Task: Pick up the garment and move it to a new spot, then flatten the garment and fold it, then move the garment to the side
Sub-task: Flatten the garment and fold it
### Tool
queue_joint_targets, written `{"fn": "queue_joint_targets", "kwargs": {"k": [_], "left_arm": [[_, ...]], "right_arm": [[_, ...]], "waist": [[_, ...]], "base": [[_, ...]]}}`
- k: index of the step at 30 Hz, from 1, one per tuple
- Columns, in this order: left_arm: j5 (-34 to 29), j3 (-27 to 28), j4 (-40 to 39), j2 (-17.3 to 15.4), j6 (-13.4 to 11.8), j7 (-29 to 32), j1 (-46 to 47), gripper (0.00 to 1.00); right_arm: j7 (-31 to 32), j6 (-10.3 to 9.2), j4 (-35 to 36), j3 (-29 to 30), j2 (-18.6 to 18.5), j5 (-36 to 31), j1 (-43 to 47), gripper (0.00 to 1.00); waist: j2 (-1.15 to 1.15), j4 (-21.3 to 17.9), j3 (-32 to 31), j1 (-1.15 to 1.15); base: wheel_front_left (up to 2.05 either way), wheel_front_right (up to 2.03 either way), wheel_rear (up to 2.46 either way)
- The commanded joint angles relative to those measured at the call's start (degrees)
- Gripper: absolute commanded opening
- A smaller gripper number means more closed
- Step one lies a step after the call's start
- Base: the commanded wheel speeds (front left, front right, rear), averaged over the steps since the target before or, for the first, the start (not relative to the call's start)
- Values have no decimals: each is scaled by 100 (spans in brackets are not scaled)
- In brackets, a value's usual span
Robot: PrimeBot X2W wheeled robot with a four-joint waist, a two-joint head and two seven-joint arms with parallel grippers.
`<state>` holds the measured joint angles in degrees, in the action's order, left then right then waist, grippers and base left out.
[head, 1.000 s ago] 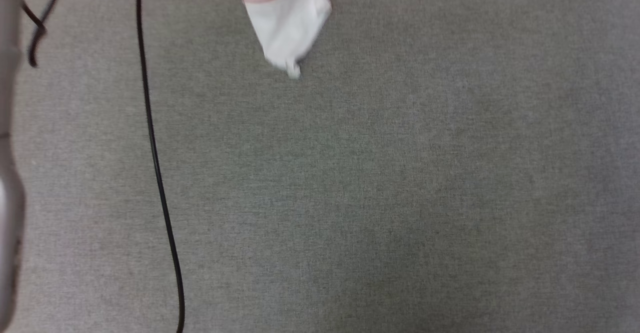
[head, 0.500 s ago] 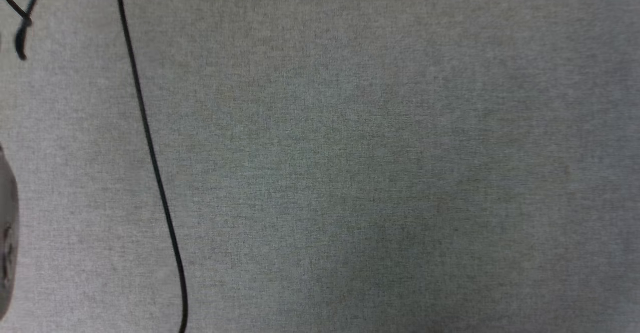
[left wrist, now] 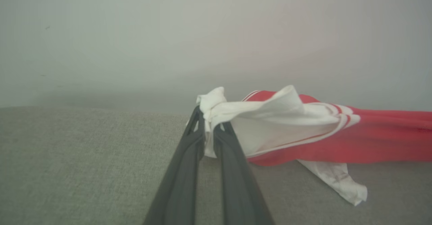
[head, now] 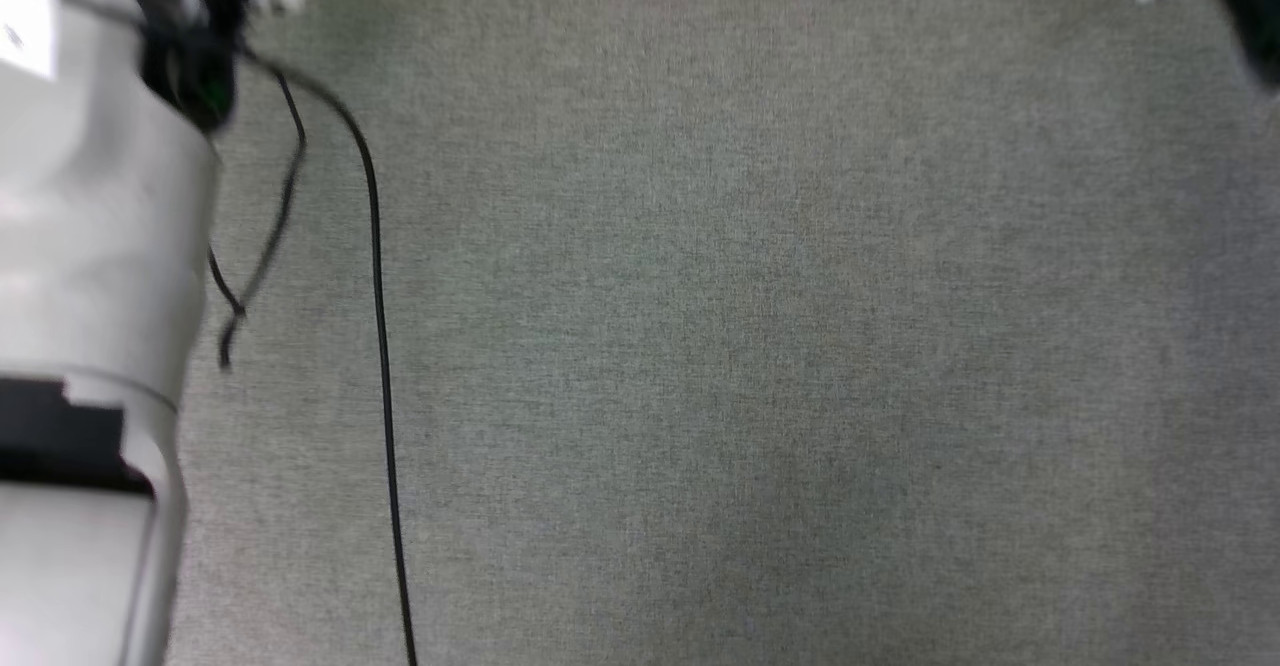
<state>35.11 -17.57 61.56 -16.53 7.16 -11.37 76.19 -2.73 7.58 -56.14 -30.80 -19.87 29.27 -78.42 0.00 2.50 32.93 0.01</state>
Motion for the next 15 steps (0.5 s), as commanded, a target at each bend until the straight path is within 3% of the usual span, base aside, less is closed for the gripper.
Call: {"fn": "queue_joint_targets", "kwargs": {"k": [1, 7, 15], "left_arm": [[90, -3, 25, -22, 5, -123, -378, 0], [218, -223, -265, 95, 20, -304, -1859, 0], [404, -238, -862, -17, -55, -361, -3390, 0]], "right_arm": [[-126, -16, 59, -73, -158, 85, 380, 0], [-389, -16, 355, -174, -478, 500, 1778, 0], [-456, -27, 924, -24, -878, 756, 3295, 0]], "waist": [[0, 21, -266, -1], [0, 182, -926, -1], [0, 252, -1637, -1]], "base": [[0, 0, 0], [0, 0, 0], [0, 0, 0]]}}
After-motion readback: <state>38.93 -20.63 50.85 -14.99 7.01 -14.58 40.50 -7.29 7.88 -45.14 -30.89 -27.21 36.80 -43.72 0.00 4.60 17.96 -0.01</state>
